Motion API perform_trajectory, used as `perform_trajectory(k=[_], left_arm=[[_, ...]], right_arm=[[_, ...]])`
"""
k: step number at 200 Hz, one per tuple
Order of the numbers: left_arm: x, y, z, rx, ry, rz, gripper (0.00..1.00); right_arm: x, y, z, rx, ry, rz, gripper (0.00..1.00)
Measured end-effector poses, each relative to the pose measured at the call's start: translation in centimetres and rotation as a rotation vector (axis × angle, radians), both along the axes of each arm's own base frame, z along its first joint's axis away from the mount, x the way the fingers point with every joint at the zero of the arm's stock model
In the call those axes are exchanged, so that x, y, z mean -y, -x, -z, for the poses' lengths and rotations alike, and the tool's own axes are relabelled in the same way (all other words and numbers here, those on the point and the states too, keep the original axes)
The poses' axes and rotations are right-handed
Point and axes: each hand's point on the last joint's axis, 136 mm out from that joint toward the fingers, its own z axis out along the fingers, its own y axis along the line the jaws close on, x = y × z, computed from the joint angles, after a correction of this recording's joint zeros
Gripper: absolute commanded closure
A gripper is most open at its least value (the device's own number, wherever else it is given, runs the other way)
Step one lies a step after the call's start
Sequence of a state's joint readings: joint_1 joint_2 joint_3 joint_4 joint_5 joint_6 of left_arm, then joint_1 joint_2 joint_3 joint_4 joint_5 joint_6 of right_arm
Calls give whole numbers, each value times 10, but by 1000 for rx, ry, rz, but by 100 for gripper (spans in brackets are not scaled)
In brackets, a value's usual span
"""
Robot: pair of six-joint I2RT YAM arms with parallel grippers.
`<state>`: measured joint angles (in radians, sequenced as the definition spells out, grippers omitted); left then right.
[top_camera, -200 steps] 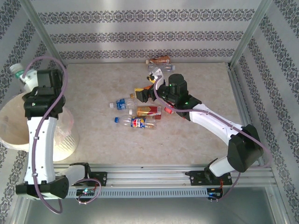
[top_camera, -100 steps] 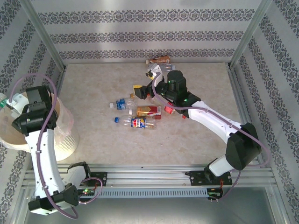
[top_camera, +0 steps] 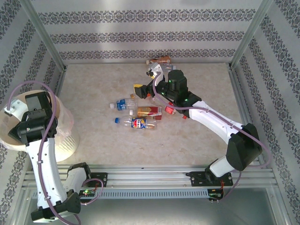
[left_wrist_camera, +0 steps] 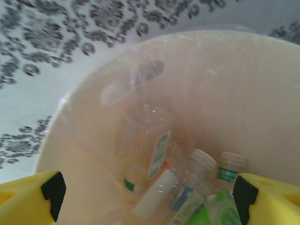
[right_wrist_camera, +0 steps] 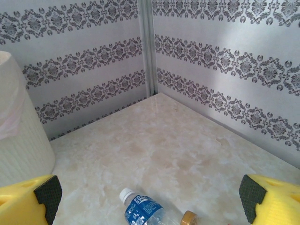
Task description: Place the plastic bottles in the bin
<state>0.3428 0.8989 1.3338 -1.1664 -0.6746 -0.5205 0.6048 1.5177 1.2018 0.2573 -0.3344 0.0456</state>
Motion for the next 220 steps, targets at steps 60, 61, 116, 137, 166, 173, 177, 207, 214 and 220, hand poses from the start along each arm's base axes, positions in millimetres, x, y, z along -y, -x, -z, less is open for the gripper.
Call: perform_trajectory(k=[60,61,116,137,166,173,177,207,214,220], left_arm=[[40,-54,-5,187,171,271,6],[41,-55,-6,192,172,277,6],[100,-111,-22,271,235,562,3],[128,-138,-21,272,261,669,0],[158,-171,-12,254,301,769,0],[164,-178,-9,248,311,788,0],[168,-182,-7,246,318,799,0],[186,-203,0,252,366,862,0],[189,-206,-1,261,373,874,0],[191,-208,-3,273,377,885,0]], right_arm=[[8,-6,16,-33,17,62,2],[8,-7,16,-34,18,63,2],[25,-18,33,-103,22,166,2],[48,-29,48,-174,12,247,2],[87,-39,83,-307,20,354,2],[96,-40,92,-338,34,377,2],[100,-40,97,-354,43,387,2],[125,-32,133,-467,160,427,2],[129,-27,142,-488,204,426,2],[133,-23,151,-509,244,425,2]])
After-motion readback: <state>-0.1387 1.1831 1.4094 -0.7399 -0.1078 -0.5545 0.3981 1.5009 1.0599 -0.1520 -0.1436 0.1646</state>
